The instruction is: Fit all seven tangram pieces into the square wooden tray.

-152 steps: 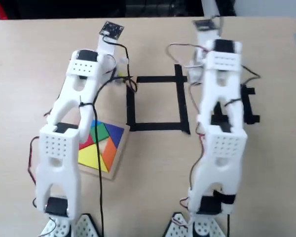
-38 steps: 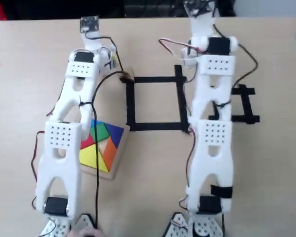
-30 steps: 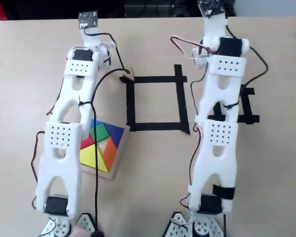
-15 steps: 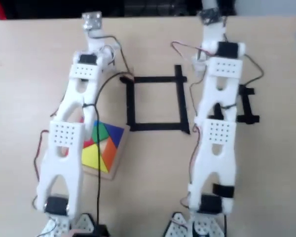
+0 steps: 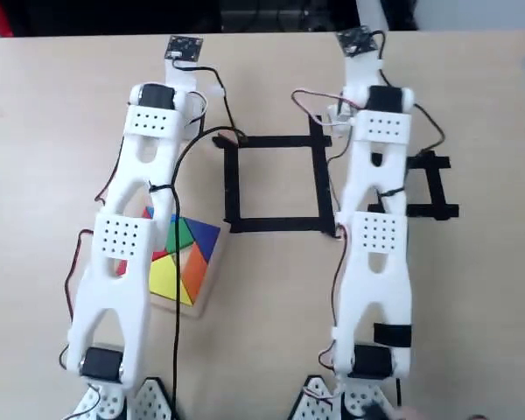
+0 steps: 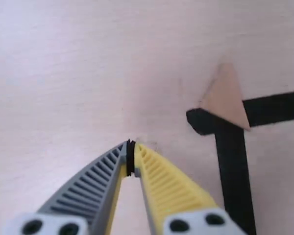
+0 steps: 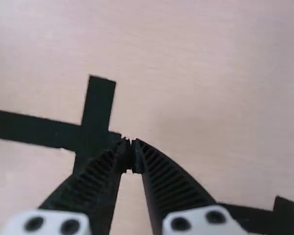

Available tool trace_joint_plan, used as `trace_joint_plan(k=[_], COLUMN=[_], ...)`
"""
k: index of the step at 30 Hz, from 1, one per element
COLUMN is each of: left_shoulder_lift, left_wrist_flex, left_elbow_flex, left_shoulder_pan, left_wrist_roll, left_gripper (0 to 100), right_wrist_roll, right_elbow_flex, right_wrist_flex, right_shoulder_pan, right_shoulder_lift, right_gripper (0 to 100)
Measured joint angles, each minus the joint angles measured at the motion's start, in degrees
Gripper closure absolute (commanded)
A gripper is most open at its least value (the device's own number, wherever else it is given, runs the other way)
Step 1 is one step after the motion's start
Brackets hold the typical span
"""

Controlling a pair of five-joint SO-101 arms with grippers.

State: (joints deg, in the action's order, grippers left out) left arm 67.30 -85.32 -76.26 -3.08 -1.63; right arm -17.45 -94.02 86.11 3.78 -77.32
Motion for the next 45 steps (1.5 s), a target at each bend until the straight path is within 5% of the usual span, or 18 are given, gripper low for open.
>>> trace_joint_plan(k=[5, 21, 34, 45], left_shoulder_lift=[-0.1, 0.0, 5.4, 13.1], left_wrist_flex=[-13.5, -15.1, -15.1, -14.9], left_elbow_flex=[-13.3, -16.0, -16.4, -16.4], left_shoulder_pan=[0.3, 9.3, 18.8, 18.9], left_wrist_roll=[-3.0, -3.0, -3.0, -6.9], left_gripper=[97, 97, 97, 97], right_wrist_roll=[-1.2, -6.7, -6.8, -3.4], right_elbow_flex=[0.0, 2.3, 2.3, 2.3], right_wrist_flex=[-13.5, -41.1, -39.9, -31.2], right_shoulder_pan=[-4.6, -10.7, -11.0, -11.2], right_shoulder_lift=[-4.2, -11.8, -11.7, -8.8], right_gripper=[98.7, 98.7, 98.7, 98.7])
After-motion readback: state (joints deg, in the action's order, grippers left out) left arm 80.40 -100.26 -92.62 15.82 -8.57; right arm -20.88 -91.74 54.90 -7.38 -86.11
